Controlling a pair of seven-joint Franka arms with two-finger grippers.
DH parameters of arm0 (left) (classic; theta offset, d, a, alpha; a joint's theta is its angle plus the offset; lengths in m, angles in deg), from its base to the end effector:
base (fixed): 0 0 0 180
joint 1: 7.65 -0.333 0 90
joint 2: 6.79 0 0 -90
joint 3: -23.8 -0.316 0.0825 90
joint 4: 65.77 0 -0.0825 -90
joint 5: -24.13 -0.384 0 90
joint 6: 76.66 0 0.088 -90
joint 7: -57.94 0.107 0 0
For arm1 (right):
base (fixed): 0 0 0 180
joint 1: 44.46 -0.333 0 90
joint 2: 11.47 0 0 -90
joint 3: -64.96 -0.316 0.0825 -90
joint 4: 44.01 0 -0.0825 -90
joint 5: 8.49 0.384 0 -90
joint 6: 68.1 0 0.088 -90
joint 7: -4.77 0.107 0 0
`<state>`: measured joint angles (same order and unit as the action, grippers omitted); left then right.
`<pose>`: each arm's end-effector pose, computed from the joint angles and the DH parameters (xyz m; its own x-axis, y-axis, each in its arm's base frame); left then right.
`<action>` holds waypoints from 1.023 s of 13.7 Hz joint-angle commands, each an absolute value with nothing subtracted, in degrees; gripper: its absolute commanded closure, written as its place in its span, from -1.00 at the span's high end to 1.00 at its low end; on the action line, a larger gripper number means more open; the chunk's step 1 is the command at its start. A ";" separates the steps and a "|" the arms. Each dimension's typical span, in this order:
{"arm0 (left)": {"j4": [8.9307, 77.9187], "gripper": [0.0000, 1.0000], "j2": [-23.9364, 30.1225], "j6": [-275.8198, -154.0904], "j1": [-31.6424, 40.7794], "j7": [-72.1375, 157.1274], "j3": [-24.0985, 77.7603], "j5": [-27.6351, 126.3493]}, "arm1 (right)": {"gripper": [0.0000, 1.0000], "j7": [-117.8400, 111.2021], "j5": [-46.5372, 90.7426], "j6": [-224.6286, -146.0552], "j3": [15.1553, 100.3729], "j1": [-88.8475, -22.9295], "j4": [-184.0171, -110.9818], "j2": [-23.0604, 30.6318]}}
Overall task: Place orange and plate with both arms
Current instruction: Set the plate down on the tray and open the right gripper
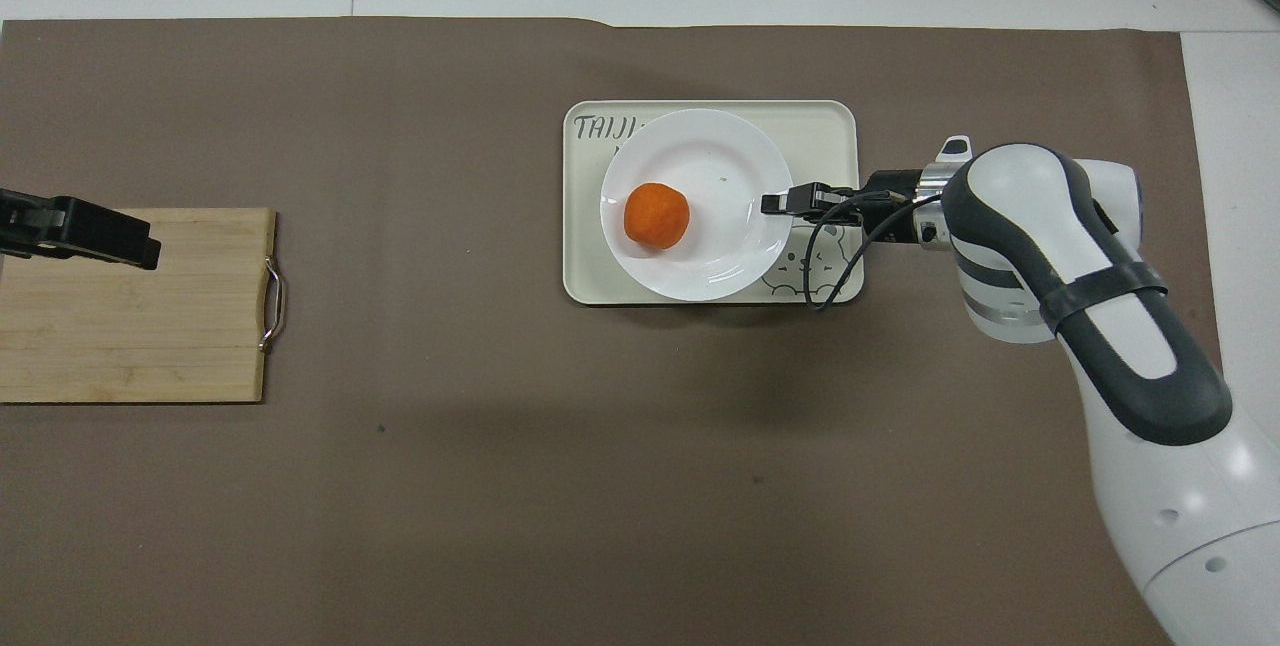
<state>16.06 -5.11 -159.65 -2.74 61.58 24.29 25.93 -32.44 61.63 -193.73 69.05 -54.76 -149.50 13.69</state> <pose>0.5482 -0.0554 0.6641 0.9870 -0.1609 -0.0070 -0.1606 -0.9865 0.0320 0.6398 0.1068 0.2996 0.9839 -0.1143 0.1374 0.0360 -0.6260 -0.7790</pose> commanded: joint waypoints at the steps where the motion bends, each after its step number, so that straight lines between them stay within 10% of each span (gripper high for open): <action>1: 17.55 1.00 -6.26 -160.51 -3.61 61.10 24.77 26.51 | -1.00 -35.31 63.41 -194.04 68.83 -54.57 -147.99 15.86; 14: 17.55 1.00 -6.26 -160.51 -3.61 61.10 24.77 26.51 | -1.00 -36.72 62.35 -196.68 69.01 -55.01 -147.01 18.15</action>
<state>16.07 -5.11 -159.65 -2.74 61.55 24.29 25.93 -35.34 61.63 -195.67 69.16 -54.68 -146.86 17.93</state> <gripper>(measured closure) 0.000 0.912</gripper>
